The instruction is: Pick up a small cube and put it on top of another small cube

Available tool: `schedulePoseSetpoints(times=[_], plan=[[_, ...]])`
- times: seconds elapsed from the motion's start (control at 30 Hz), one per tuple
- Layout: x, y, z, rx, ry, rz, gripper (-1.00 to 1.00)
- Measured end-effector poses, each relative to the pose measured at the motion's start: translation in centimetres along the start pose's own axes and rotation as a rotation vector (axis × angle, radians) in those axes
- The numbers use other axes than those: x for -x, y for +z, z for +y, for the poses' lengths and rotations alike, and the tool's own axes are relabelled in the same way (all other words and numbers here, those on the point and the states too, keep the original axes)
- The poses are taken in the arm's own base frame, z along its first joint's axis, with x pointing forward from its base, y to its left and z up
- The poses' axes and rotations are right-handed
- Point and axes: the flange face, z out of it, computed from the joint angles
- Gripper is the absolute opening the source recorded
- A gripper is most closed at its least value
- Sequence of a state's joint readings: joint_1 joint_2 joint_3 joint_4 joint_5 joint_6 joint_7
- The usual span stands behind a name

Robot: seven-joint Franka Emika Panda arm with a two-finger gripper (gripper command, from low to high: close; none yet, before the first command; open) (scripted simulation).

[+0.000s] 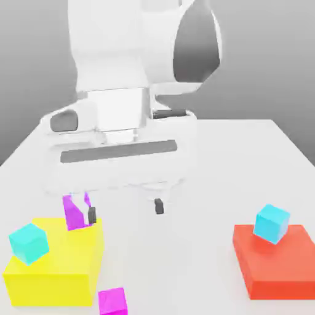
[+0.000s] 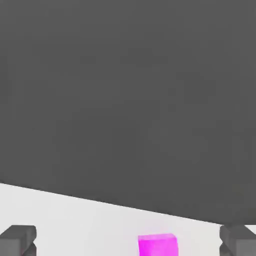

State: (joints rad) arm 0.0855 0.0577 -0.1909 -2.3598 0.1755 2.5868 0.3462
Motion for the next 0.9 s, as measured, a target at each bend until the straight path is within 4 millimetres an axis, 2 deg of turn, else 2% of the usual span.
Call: schedulePoseSetpoints(times=[0.23, 0.37, 0.4, 0.57, 0.6, 0.67, 0.77, 0.8, 0.9], plan=[[1.6, 11.3, 4.5, 0.137, -0.054, -0.111, 0.00], [2.3, 16.8, 5.7, 0.151, -0.061, -0.121, 0.00], [2.5, 17.8, 5.9, 0.151, -0.061, -0.122, -1.00], [2.5, 17.8, 5.9, 0.152, -0.060, -0.123, -1.00], [2.6, 18.3, 6.0, 0.152, -0.060, -0.123, -1.00], [2.4, 17.0, 5.8, 0.152, -0.061, -0.123, -1.00], [2.0, 13.3, 5.2, 0.152, -0.061, -0.123, -1.00], [2.5, 12.3, 4.2, 0.146, -0.085, -0.128, -1.00], [7.1, 10.1, -1.8, 0.112, -0.269, -0.161, -1.00]])
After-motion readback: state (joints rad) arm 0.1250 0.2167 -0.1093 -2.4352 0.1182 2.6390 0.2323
